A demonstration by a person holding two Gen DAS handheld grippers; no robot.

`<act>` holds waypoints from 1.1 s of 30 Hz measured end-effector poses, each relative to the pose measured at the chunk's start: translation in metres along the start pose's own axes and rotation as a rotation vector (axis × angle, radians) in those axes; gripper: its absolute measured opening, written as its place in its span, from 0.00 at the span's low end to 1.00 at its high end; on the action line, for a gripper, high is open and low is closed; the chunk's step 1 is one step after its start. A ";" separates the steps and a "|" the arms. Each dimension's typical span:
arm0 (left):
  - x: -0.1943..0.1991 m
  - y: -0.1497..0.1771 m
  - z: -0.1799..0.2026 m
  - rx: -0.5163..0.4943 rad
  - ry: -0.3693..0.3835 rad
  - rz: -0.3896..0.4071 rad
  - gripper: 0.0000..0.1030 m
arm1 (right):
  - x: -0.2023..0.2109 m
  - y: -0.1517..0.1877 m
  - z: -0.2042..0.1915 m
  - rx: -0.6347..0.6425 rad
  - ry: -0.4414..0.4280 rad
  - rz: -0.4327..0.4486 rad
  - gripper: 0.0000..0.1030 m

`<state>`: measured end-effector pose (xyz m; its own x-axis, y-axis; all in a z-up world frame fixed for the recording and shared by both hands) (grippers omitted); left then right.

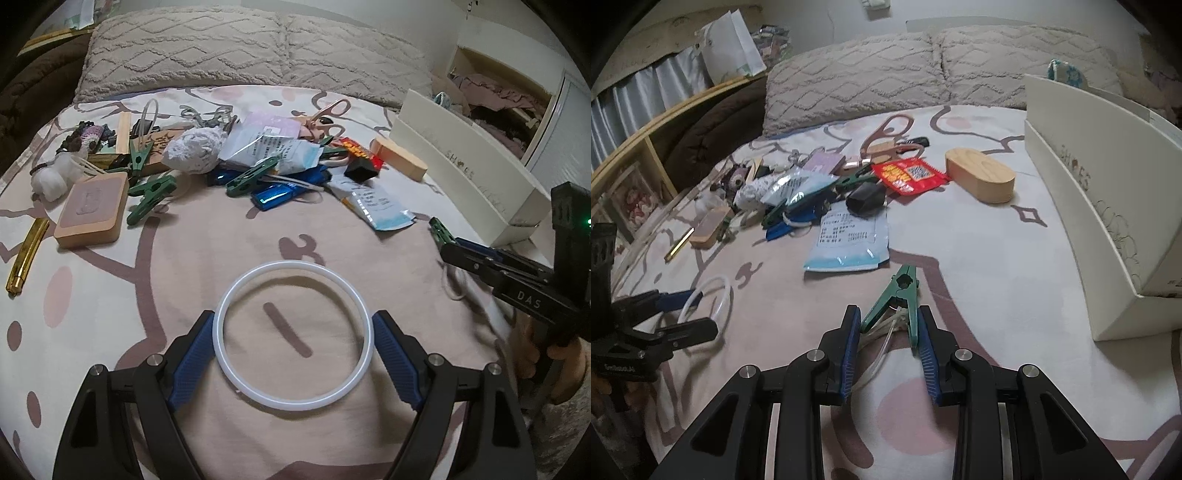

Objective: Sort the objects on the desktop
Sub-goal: 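Lift the ring and clothespin and carry both over the white shoe box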

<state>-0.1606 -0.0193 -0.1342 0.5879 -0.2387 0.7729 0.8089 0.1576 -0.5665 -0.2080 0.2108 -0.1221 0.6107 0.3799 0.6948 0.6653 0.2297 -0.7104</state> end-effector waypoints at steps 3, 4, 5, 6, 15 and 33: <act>0.002 -0.003 0.005 0.001 0.014 0.007 0.82 | 0.005 -0.003 0.000 0.001 -0.004 0.023 0.30; 0.004 -0.005 0.006 -0.002 0.016 0.014 0.82 | 0.007 -0.004 -0.001 0.008 -0.003 0.030 0.30; 0.005 -0.006 0.008 -0.004 0.017 0.020 0.82 | 0.009 -0.005 -0.003 0.017 -0.003 0.037 0.30; 0.006 -0.008 0.010 -0.005 0.018 0.026 0.82 | 0.010 -0.006 -0.005 0.025 -0.001 0.042 0.30; 0.012 -0.020 0.022 -0.005 0.017 0.052 0.82 | 0.032 -0.016 -0.007 0.031 -0.028 0.105 0.30; 0.020 -0.059 0.087 -0.056 0.075 0.113 0.82 | 0.081 -0.045 0.013 0.029 0.031 0.221 0.30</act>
<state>-0.1954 0.0502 -0.0603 0.6706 -0.2937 0.6812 0.7345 0.1341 -0.6652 -0.1942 0.2434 -0.0349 0.7532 0.3964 0.5249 0.5019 0.1694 -0.8482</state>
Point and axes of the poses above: each gripper's, at about its wrist camera, not at the fingertips, and x roughly against the way its jaws point, z to its right, y to its underside, the point moved 2 cm from there along -x, roughly the way its jaws point, and after that the axes turned 9 degrees about x, right-handed, at the moved point
